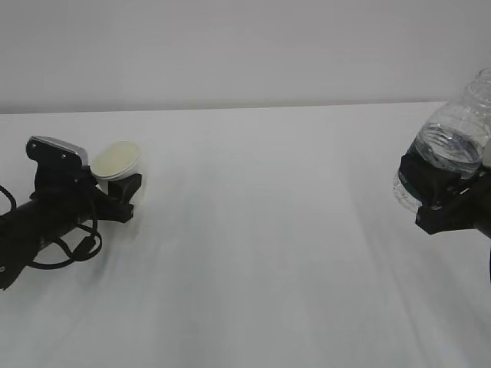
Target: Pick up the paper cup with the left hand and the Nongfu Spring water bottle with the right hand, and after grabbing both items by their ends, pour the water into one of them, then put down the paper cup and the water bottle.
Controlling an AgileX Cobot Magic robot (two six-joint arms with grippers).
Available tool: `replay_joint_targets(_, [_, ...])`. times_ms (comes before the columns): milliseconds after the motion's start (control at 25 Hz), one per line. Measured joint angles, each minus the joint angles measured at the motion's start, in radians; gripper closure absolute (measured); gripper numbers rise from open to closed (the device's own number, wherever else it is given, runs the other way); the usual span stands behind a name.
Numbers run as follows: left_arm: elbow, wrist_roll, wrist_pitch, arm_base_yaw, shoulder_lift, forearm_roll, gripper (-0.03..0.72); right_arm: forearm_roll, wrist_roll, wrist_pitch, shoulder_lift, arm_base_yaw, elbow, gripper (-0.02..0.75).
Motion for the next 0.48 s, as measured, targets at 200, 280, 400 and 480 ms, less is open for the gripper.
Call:
replay_joint_targets(200, [-0.002,0.0,-0.004,0.0,0.0,0.112,0.225,0.0,0.0,0.0,0.0,0.0,0.0,0.321])
replay_joint_targets(280, [-0.002,-0.002,-0.004,0.0,0.0,0.151,0.225,0.0,0.0,0.0,0.0,0.0,0.0,0.321])
replay_joint_targets(400, [-0.002,-0.023,-0.006,0.0,0.0,0.201,0.225,0.0,0.0,0.0,0.0,0.0,0.0,0.321])
replay_joint_targets(480, [-0.002,-0.044,-0.006,0.0,0.0,0.231,0.225,0.0,0.0,0.0,0.0,0.0,0.0,0.321])
